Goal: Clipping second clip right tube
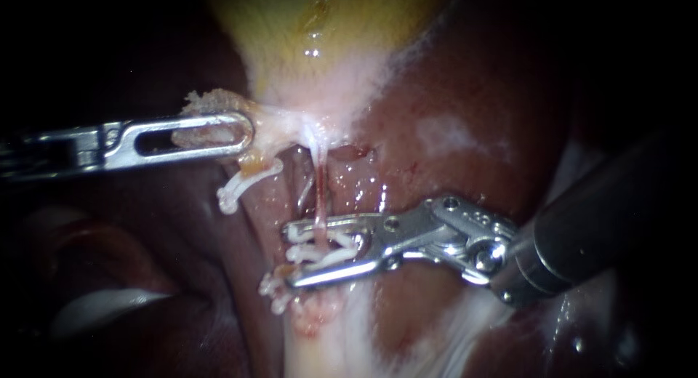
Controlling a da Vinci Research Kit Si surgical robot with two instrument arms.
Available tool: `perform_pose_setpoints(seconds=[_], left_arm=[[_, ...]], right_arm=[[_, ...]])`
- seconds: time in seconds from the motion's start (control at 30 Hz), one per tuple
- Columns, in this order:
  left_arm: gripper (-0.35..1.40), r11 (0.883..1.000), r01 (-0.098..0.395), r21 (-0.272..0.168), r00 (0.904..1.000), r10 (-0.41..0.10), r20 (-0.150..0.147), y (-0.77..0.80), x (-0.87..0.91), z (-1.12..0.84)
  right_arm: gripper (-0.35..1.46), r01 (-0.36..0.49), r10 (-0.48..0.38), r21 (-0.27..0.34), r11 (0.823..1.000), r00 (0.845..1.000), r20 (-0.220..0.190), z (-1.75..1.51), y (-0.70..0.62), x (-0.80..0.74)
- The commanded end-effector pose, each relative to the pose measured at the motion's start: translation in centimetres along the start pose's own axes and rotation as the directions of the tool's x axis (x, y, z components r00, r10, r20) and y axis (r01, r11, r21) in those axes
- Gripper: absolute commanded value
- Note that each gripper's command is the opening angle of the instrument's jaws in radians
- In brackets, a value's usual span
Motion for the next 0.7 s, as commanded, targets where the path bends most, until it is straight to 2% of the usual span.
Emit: perform_pose_setpoints(seconds=[0.03,0.17,0.3,0.47,0.7], left_arm=[[-0.35,1.0,0.0,0.0,1.0,0.0,0.0,0.0,0.0,0.0],[-0.35,1.0,0.0,0.0,1.0,0.0,0.0,0.0,0.0,0.0],[-0.35,1.0,0.0,0.0,1.0,0.0,0.0,0.0,0.0,0.0],[-0.35,1.0,0.0,0.0,1.0,0.0,0.0,0.0,0.0,0.01],[-0.35,1.0,0.0,0.0,1.0,0.0,0.0,0.0,0.0,0.01]], right_arm=[[0.05,-0.01,0.01,0.0,1.0,1.0,0.0,-0.01,0.0,0.0],[-0.35,-0.045,0.045,0.0,0.999,0.999,-0.001,-0.03,0.02,0.0],[-0.35,-0.057,0.057,0.002,0.998,0.998,0.003,-0.06,0.05,0.0],[-0.35,-0.059,0.059,-0.008,0.998,0.998,0.034,-0.06,0.04,0.0],[-0.35,-0.059,0.06,-0.008,0.998,0.998,0.034,-0.06,0.04,0.0]])
